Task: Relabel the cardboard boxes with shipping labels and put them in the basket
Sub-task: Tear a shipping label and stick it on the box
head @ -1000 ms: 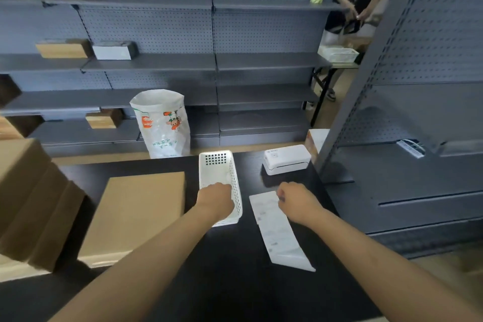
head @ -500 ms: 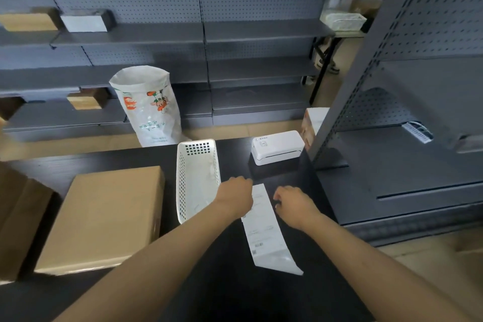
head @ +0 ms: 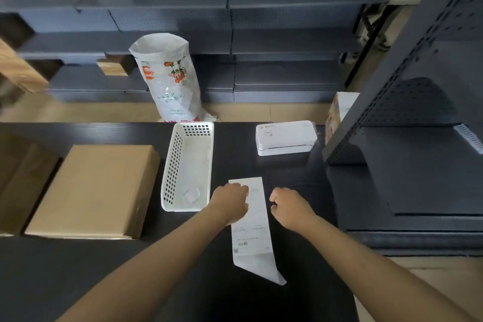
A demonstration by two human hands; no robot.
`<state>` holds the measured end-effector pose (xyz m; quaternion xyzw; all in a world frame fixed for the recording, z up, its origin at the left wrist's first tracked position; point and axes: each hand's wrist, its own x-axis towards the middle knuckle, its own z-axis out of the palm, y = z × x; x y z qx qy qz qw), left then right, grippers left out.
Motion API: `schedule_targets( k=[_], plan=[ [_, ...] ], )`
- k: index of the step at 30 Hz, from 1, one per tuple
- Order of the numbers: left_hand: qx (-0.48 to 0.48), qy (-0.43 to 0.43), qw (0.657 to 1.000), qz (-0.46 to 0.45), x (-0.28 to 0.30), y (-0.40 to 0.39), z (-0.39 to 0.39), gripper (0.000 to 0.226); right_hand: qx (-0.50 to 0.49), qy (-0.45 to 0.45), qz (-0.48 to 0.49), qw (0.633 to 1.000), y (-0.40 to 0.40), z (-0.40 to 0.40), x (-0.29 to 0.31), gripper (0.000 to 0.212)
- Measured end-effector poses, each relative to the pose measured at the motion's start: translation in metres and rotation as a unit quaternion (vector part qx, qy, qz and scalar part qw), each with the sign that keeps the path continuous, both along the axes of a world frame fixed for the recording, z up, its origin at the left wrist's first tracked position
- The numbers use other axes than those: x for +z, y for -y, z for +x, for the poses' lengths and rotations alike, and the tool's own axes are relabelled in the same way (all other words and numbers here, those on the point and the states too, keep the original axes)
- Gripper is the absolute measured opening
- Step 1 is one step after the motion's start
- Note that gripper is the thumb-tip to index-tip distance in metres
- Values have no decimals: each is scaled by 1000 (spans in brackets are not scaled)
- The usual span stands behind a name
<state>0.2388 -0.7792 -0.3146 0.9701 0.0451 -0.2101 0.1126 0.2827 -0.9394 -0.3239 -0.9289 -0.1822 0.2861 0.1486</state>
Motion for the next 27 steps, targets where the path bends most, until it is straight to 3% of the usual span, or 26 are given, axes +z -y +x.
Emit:
schedule_targets(
  k=[5,8,10,12,17,23,27],
  plan=[
    [0,-24,999,-36,-27,20,-15,34,-120,-137,10,983,2,-17,-42,11],
    [2,-28,998,-59,-42,25,-18,38,-223,-234,50,945,-3,-29,-59,30],
    [-3,-27,997,-67,-49,27,-19,42,-301,-237,78,920,-5,-34,-66,47],
    [-5,-22,997,-71,-53,30,-18,45,-342,-233,104,904,-6,-34,-69,45],
    [-6,3,998,-67,-50,29,-19,49,-371,-294,188,861,-1,-33,-59,11],
    [6,47,994,-96,-36,26,-13,33,-385,-340,271,814,3,-27,-44,32],
    [25,77,991,-105,-33,27,-13,24,-357,-363,276,815,2,-25,-35,44]
  ],
)
